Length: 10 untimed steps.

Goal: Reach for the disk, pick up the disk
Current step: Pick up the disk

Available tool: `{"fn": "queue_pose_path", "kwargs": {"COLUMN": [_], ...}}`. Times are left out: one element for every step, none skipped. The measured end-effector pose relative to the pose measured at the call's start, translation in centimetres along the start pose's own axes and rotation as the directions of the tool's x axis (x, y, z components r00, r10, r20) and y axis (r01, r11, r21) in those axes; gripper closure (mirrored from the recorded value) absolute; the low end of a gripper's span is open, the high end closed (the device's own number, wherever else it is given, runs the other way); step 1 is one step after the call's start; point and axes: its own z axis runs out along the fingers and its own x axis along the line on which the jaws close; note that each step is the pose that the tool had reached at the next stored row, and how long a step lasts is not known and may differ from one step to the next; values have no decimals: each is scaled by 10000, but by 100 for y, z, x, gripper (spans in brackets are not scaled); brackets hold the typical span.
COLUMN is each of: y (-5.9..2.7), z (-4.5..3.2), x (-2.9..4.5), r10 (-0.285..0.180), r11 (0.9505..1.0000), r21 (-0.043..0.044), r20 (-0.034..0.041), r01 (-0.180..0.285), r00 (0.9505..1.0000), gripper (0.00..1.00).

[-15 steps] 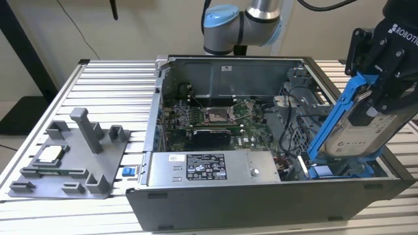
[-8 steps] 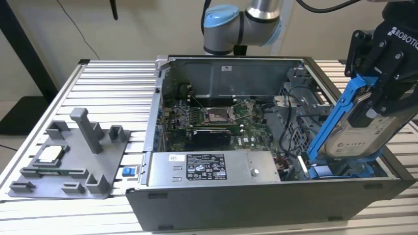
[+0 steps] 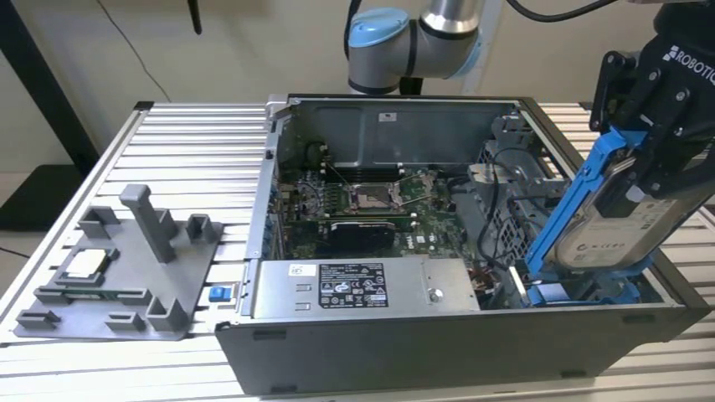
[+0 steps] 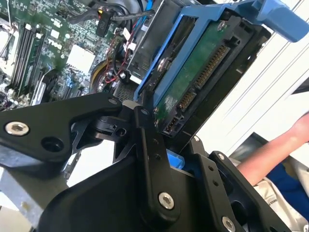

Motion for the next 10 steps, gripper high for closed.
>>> {"fn": "queue_pose_path", "kwargs": {"y": [0, 0, 0, 0, -1, -1, -1, -1, -1, -1], "z": [0, 1, 9, 21, 37, 55, 73, 91, 108, 116], "x": [0, 0, 0, 1, 1, 1, 1, 1, 1, 2], "r10": [0, 0, -1, 0, 0, -1, 0, 0, -1, -1], "r11": [10000, 10000, 10000, 10000, 10000, 10000, 10000, 10000, 10000, 10000], "r21": [0, 0, 0, 0, 0, 0, 0, 0, 1, 0], "r20": [0, 0, 1, 1, 0, 0, 0, 0, 1, 1], "r01": [0, 0, 1, 0, 0, 1, 0, 0, 1, 1], "r00": [10000, 10000, 10000, 10000, 10000, 10000, 10000, 10000, 10000, 10000], "gripper": [100, 100, 100, 100, 100, 100, 100, 100, 100, 100]}}
